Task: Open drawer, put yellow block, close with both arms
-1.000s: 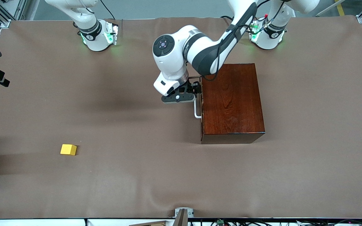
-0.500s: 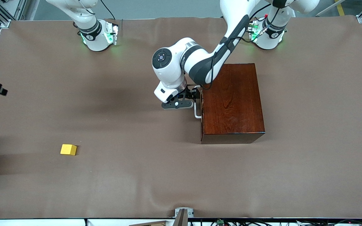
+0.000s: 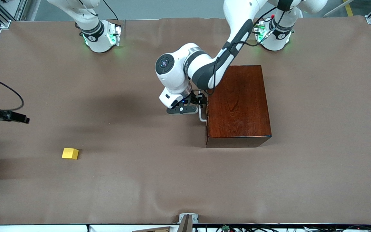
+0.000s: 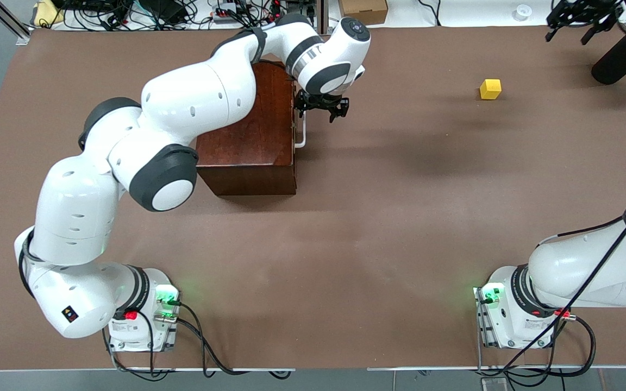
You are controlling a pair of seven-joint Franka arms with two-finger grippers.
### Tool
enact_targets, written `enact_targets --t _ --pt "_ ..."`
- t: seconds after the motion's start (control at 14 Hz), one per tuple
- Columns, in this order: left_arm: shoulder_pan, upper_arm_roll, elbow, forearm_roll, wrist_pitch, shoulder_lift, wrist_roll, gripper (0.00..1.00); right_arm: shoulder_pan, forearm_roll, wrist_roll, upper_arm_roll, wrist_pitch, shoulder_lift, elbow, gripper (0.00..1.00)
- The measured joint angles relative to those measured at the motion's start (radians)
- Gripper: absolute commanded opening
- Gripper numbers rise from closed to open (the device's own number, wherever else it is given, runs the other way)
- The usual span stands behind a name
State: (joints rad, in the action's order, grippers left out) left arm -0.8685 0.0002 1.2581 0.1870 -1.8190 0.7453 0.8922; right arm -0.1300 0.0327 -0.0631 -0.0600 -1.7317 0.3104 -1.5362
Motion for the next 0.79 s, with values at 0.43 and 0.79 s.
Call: enact_targets --t 0.43,0.79 --pt "-0.004 -0.002 0.0 0.0 0.0 0.023 -0.001 1.0 0.001 0.0 -0.002 0.0 -0.133 0.09 0.001 1.0" --pt "-0.006 -0.003 -0.001 0.0 -0.003 0.025 -0.001 1.0 0.024 0.0 -0.004 0.005 -0.243 0.172 0.003 1.0"
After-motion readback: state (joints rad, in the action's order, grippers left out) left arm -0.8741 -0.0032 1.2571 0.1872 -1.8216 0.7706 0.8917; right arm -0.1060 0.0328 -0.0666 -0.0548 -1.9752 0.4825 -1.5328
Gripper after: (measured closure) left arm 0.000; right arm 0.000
